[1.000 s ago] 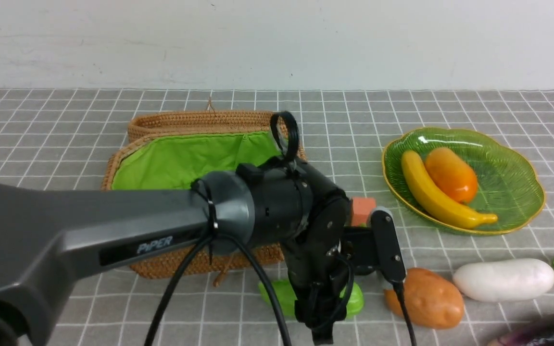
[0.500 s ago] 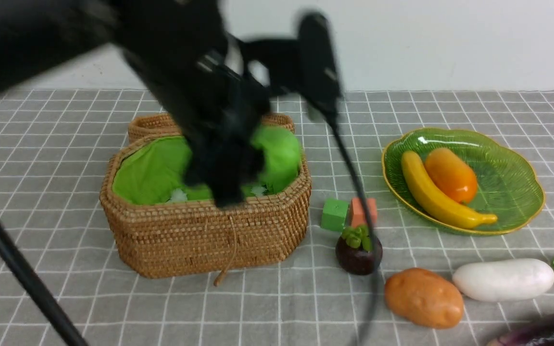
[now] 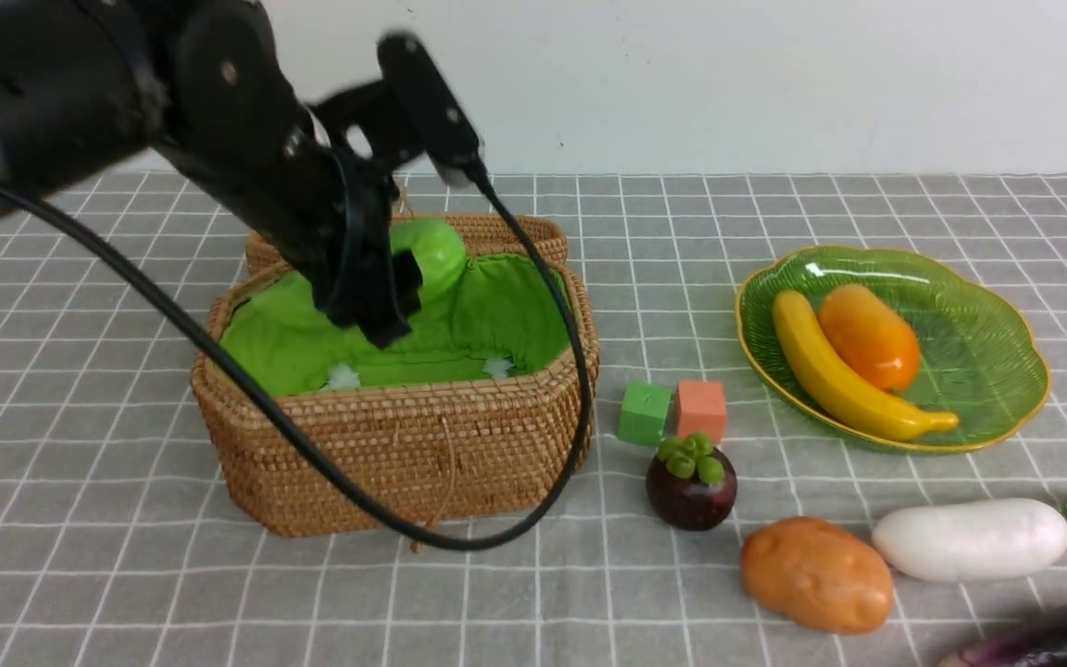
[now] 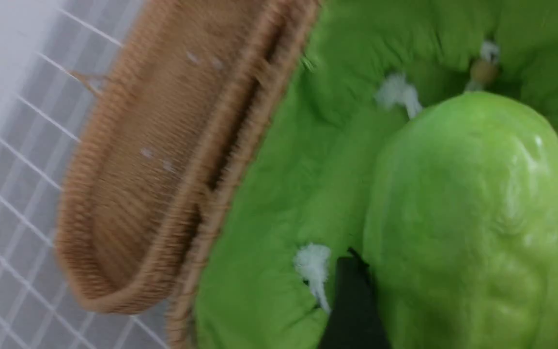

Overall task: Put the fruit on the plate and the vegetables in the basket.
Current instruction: Take a chayote with your left arm and place it on the basket on the left, then use the right arm to grab a potato and put it into the left basket

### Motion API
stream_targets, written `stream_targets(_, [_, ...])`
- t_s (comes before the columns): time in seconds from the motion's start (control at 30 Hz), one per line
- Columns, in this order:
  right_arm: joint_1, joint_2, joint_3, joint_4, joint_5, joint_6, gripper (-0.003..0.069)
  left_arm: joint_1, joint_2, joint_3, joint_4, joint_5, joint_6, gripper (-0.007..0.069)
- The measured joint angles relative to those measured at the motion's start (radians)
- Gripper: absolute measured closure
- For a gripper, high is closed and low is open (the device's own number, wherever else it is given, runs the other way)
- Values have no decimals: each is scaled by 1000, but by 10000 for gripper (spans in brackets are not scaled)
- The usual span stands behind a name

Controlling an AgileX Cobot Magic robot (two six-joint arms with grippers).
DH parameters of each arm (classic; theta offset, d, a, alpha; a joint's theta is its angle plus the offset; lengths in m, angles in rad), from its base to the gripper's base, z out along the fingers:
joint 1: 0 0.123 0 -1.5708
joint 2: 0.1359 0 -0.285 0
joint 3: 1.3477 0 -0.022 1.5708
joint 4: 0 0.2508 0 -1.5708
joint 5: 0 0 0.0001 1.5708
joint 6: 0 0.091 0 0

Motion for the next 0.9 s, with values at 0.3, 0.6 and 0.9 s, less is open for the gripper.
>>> stream_targets(0.3, [0,0,0,0,0,0,418,0,-133,6,48,92,-61,-34])
stream_targets(0.6, [0,0,0,0,0,0,418,0,-663,3,237,306,-355,185])
stream_targets(0.9, [0,0,0,0,0,0,418,0,-1249,281,282,269,-852,581])
